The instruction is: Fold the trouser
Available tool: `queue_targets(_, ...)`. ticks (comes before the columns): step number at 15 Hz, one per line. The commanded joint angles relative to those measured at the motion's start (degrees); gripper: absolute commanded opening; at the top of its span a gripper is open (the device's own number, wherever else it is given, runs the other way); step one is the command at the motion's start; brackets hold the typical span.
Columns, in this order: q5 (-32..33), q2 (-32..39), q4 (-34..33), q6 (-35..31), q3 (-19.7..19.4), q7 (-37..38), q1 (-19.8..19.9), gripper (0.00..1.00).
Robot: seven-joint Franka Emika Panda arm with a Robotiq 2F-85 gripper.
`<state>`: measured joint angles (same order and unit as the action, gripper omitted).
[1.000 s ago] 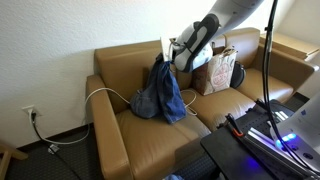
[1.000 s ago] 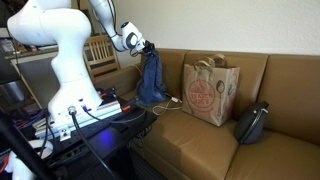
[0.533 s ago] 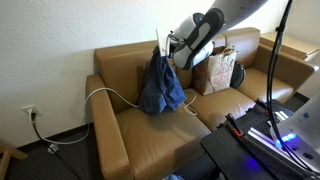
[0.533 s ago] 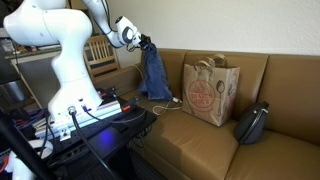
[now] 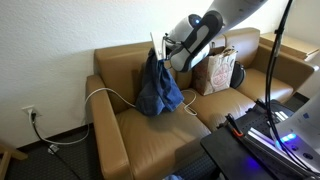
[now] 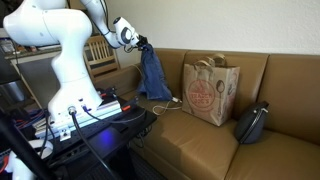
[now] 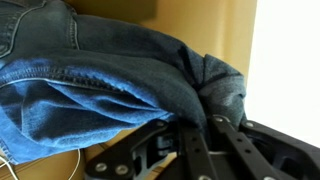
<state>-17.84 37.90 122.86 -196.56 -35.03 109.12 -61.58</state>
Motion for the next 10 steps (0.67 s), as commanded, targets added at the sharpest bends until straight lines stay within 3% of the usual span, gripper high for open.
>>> queue_targets(1,-0.5,7.1,-5.5,8.4,-4.5,-2.7,-8.5,0.03)
queue_targets(2,2.1,6.5,-6.7,10.5,-1.3,-3.5,-6.4,0.03)
queue_targets(3,0.0,7.4,-8.4,11.5,1.2,-7.4,-6.4,0.03)
queue_targets(6,2.2,6.2,-11.3,9.3,10.6,-12.2,-2.7,0.03)
queue_targets(10,3.0,3.2,-13.2,2.5,27.0,-20.5,9.9,0.03)
